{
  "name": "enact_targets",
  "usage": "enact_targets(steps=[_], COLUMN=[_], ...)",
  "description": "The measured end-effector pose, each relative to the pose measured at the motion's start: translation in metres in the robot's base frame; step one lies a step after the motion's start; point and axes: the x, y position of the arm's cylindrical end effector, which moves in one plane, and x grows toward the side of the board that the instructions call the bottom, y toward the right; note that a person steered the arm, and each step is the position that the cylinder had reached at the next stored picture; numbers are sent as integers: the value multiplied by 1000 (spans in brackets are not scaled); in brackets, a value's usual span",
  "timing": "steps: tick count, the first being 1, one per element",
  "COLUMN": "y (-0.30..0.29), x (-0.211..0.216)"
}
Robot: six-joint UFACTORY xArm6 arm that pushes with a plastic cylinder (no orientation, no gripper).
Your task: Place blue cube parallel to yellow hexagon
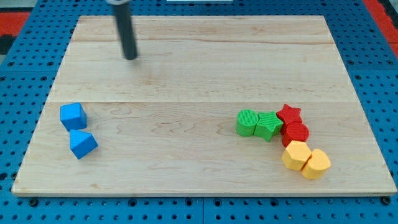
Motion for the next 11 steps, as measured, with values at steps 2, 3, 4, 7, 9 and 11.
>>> enact_targets(steps=[2, 3, 4, 7, 9, 11], y=[-94, -92, -74, 5, 73, 36], x=[62, 130, 146, 191, 235, 248])
